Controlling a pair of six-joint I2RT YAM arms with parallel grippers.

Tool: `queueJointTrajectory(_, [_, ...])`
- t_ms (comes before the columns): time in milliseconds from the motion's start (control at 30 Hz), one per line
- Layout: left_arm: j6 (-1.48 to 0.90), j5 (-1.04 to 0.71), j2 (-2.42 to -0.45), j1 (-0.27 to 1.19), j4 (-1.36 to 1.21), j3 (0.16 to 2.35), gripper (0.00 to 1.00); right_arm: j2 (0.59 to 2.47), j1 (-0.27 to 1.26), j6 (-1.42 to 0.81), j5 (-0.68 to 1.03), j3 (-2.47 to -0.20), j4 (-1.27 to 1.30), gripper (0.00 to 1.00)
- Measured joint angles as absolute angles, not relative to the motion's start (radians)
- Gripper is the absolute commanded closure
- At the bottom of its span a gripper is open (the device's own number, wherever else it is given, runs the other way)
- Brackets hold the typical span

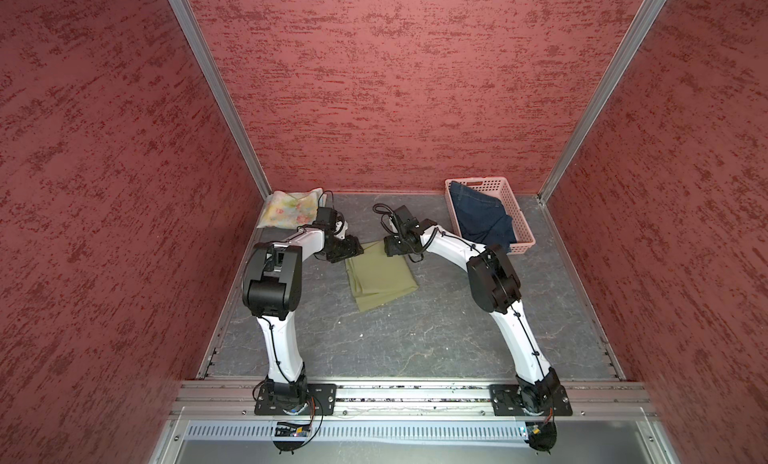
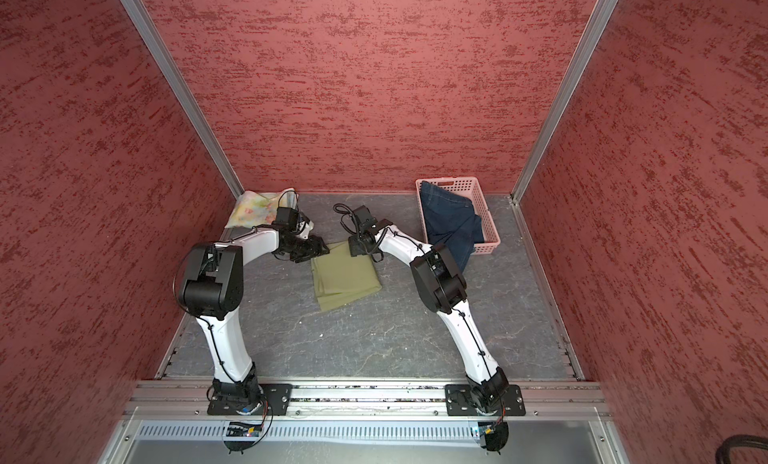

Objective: Fold and stack the skirts
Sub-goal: 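Grasp the folded olive skirt's edges with both grippers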

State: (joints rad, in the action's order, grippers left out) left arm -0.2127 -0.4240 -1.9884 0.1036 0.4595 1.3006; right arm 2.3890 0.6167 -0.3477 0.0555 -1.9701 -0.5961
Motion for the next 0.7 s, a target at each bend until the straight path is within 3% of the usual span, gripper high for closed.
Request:
queueJointTrajectory(367, [-0.313,-0.647,-1.962,0.026,0.299,1.181,0.29,2.389,0.61,-0.348,0.059,-1.97,-0.596,0.34])
queueJointTrajectory(700, [-0.388,-0.71,-1.905,0.017,0.171,1.05,0.28,2.389,0.605,-0.36,0.064,-1.97,-0.597,0.34])
